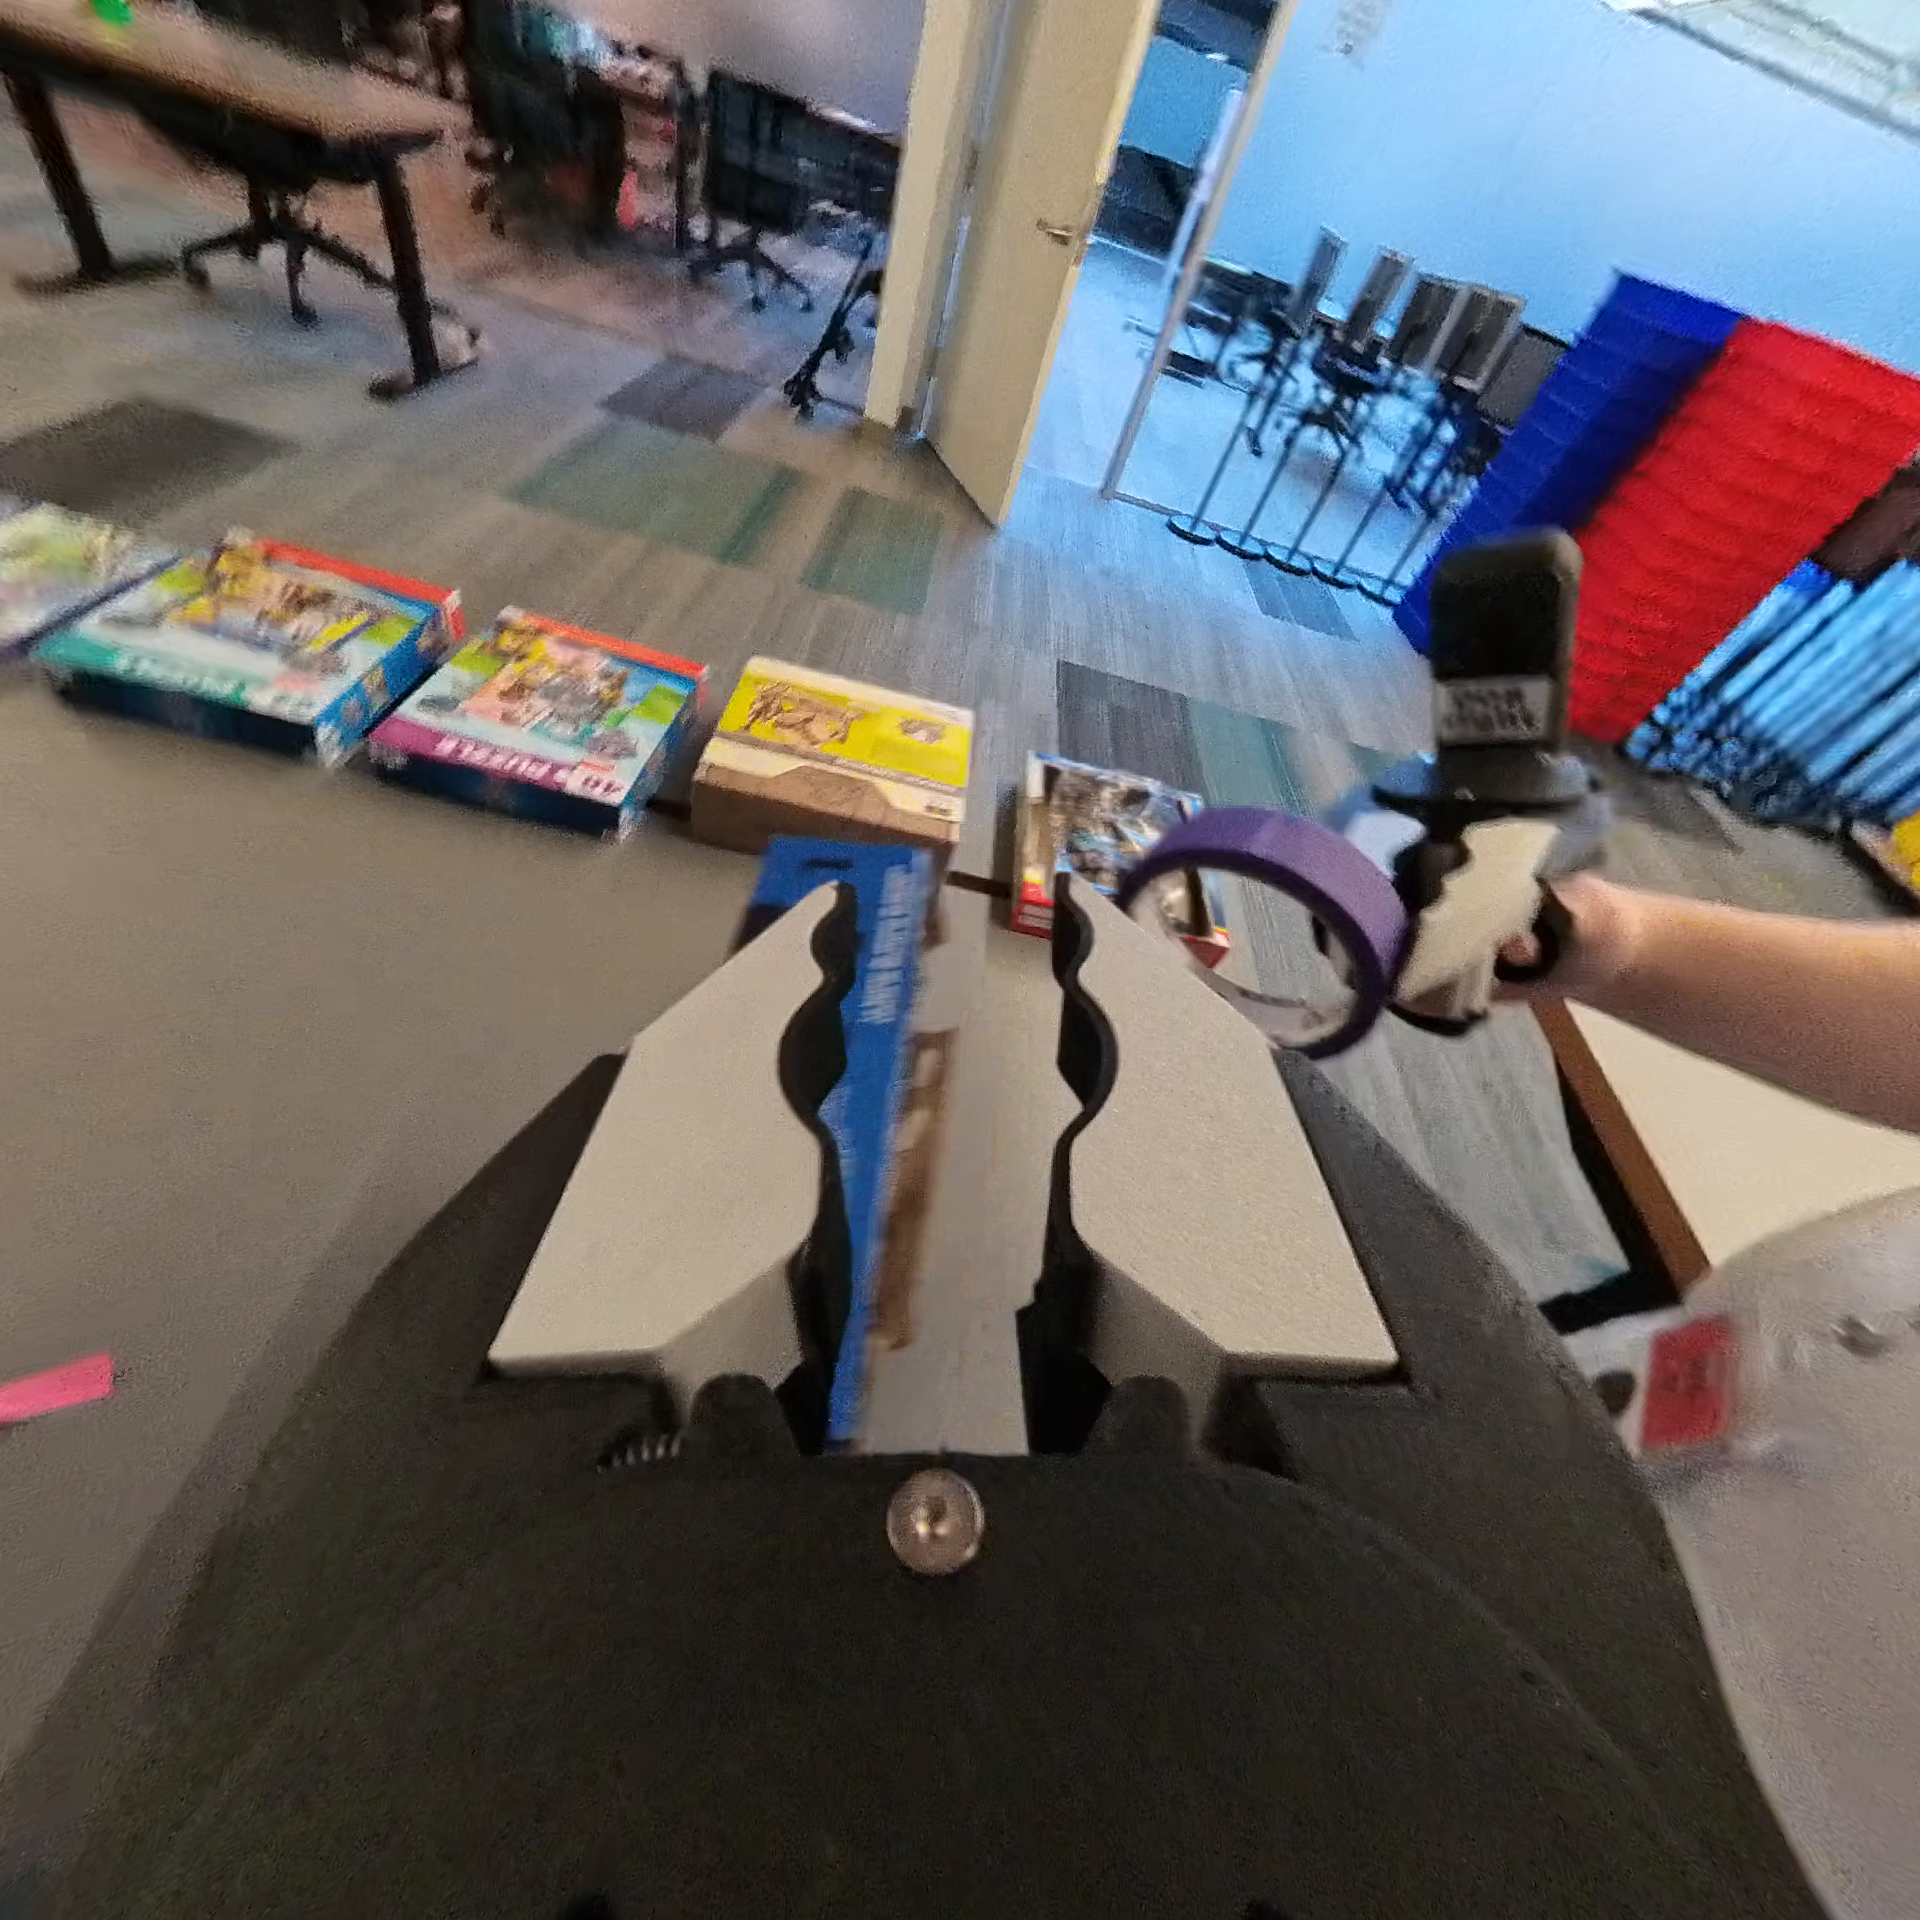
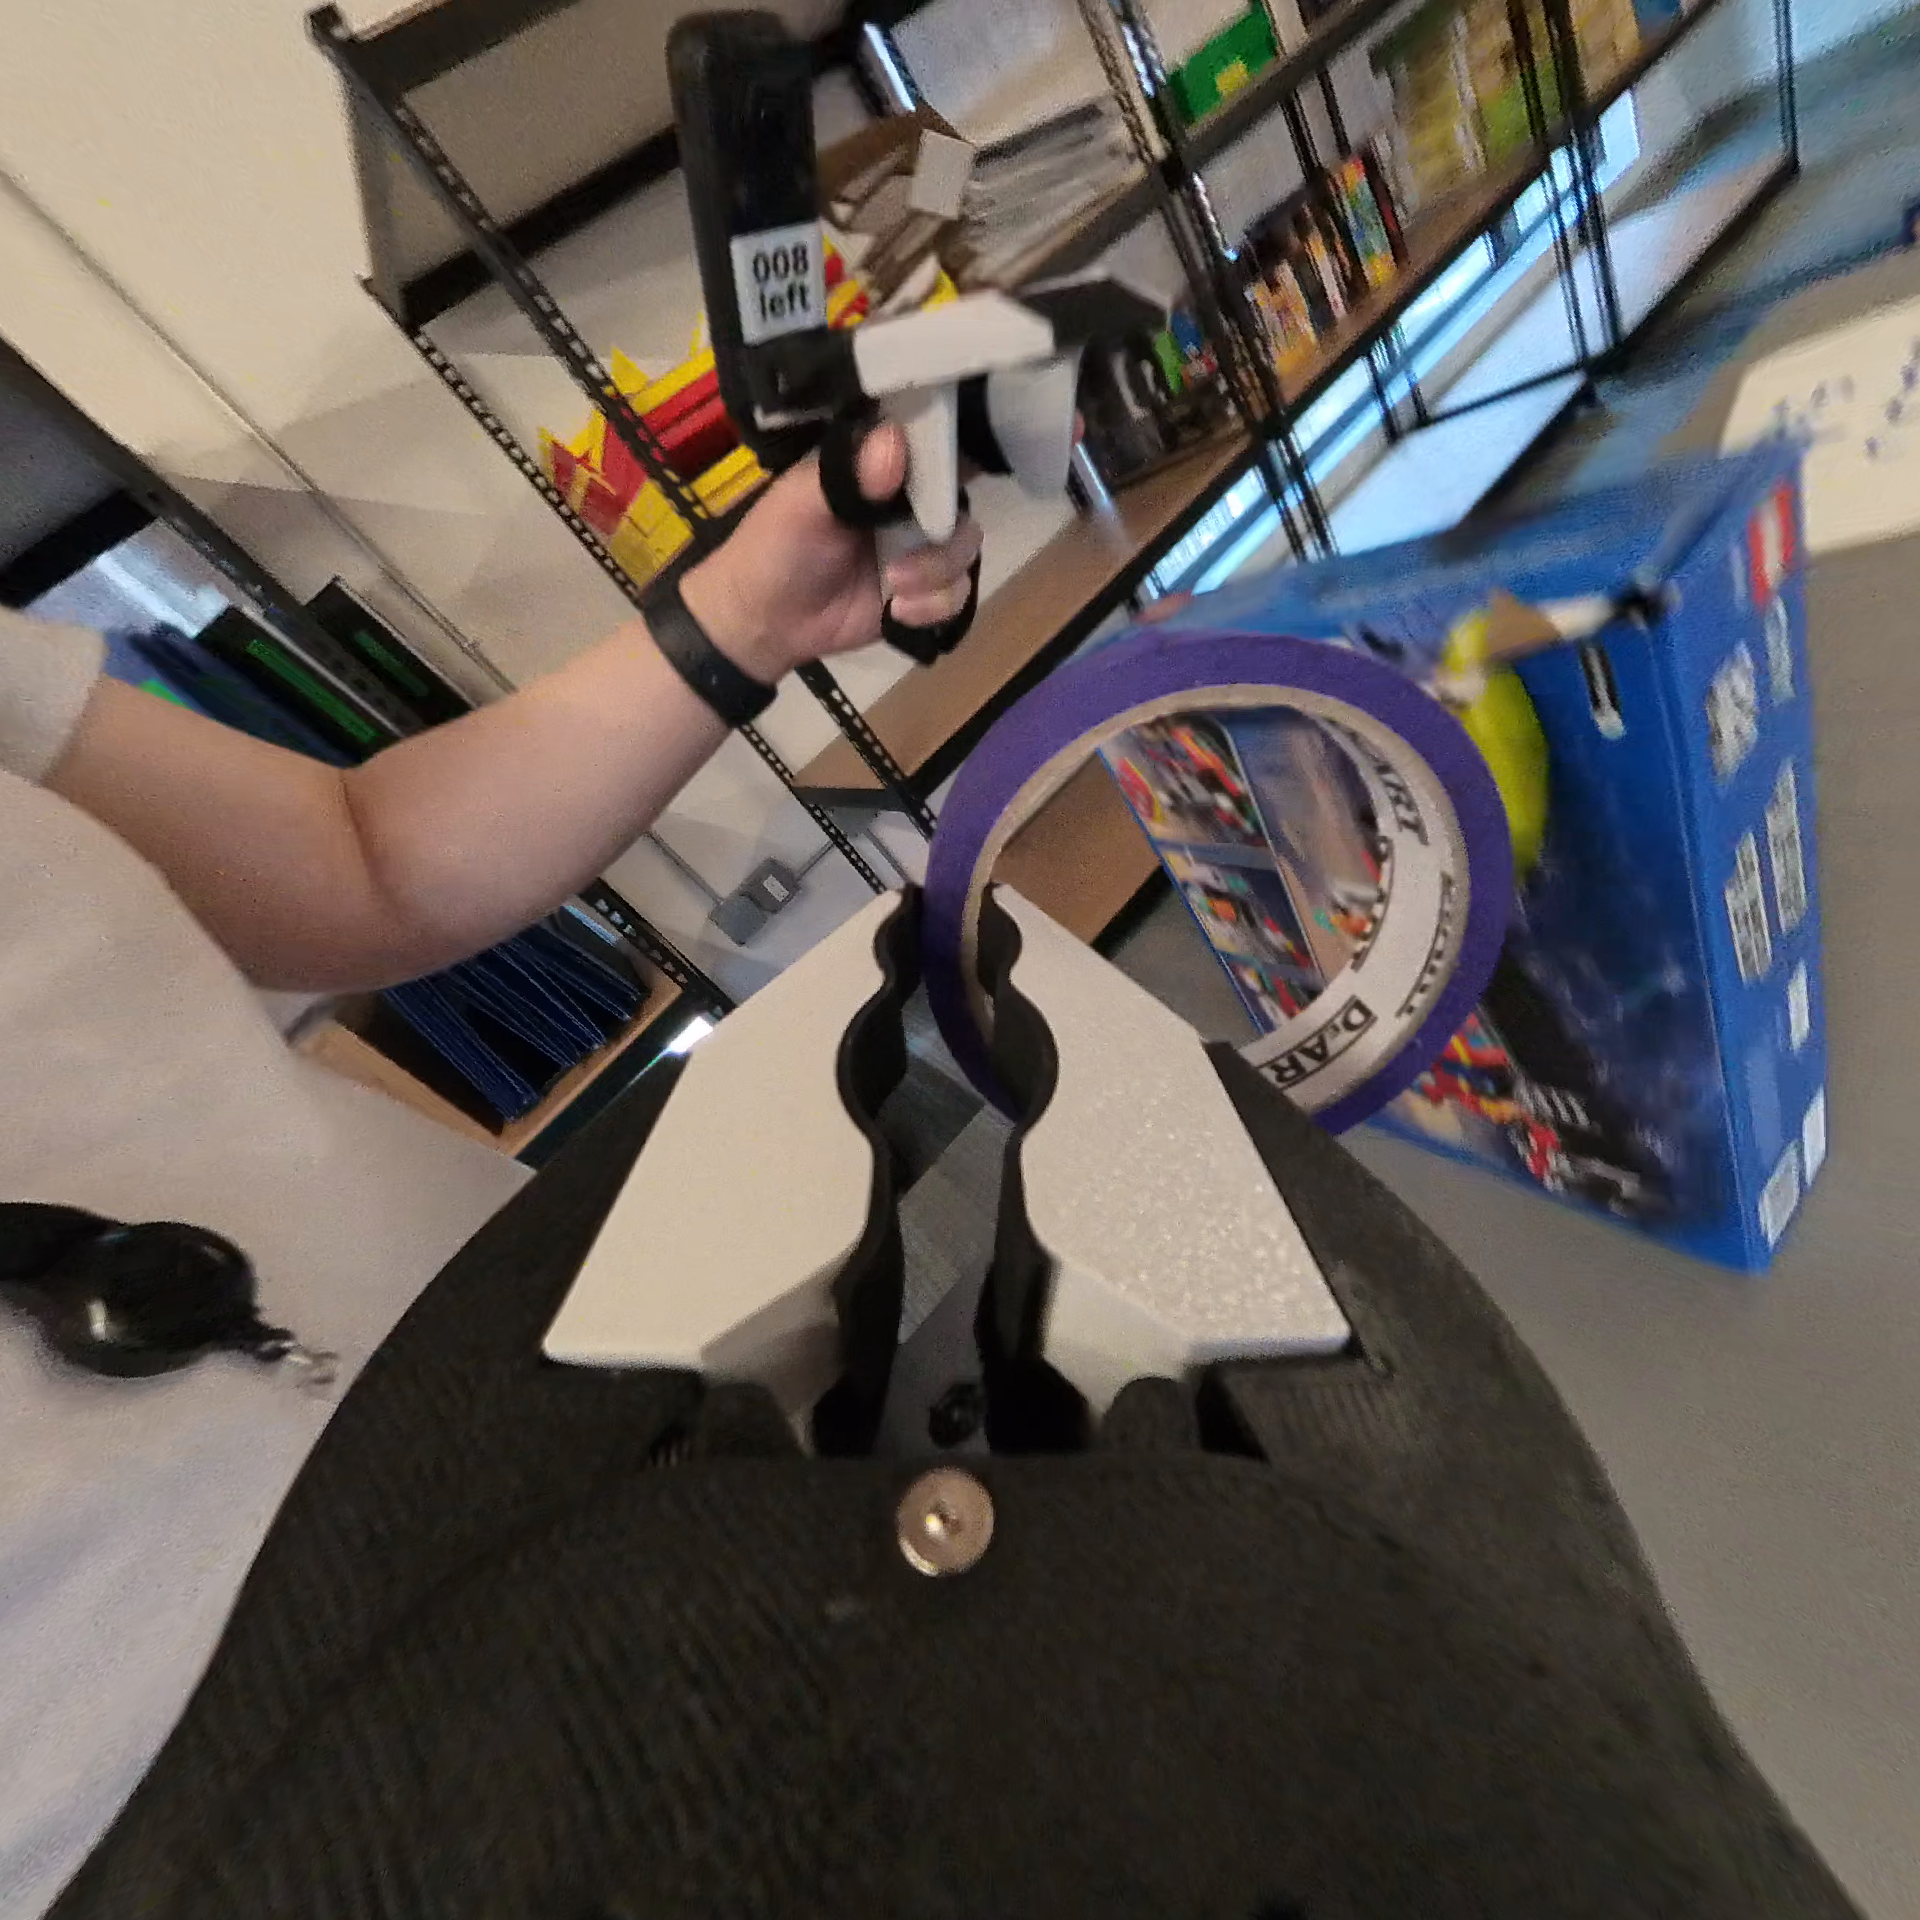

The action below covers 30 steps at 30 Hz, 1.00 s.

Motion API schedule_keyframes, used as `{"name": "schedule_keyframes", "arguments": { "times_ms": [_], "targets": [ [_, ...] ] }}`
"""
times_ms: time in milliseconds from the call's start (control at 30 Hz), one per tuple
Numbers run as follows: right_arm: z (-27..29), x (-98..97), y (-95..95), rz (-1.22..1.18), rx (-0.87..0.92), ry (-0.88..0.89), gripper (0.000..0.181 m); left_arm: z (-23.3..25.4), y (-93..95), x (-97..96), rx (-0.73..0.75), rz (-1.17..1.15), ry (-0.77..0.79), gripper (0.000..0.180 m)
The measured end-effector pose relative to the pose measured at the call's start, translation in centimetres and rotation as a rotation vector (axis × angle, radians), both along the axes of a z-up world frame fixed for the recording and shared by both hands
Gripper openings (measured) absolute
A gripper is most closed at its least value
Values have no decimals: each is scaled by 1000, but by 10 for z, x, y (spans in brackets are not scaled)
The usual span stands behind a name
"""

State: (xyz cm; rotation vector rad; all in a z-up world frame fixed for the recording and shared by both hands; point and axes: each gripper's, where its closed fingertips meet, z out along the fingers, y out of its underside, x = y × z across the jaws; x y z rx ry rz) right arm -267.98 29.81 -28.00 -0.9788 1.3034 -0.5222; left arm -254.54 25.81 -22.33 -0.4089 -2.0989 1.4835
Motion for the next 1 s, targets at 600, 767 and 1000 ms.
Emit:
{"name": "schedule_keyframes", "arguments": {
  "times_ms": [600,767,1000],
  "targets": [
    [77,19,27,151,-690,-28,8,68,41,-112,-167,-362,-513,16],
    [83,22,26,143,-664,-38,7,71,42,-111,-182,-329,-577,16],
    [87,34,26,145,-614,-49,8,74,42,-100,-170,-276,-635,2]
  ]
}}
